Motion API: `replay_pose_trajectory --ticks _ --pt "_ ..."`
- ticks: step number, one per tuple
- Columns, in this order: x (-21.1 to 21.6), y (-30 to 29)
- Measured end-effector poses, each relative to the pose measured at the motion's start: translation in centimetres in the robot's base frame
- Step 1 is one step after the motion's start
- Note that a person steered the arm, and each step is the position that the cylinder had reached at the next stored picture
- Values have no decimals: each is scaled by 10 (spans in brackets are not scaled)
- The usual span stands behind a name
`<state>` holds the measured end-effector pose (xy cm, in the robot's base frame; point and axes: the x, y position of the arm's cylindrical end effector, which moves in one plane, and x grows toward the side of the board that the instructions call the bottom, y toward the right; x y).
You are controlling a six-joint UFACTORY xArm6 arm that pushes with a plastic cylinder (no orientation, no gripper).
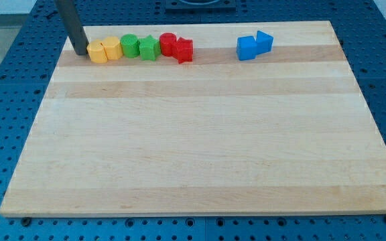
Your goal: Move your arm towards the right side of red star
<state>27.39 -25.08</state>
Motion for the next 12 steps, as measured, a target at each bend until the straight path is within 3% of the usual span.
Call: replay_pose_trajectory --ticks 2,4,5,6,10,12 --pt "9 0" --pt "93 -4" --pt "125 25" --pt "129 86" --pt "44 251" --pt "-10 289"
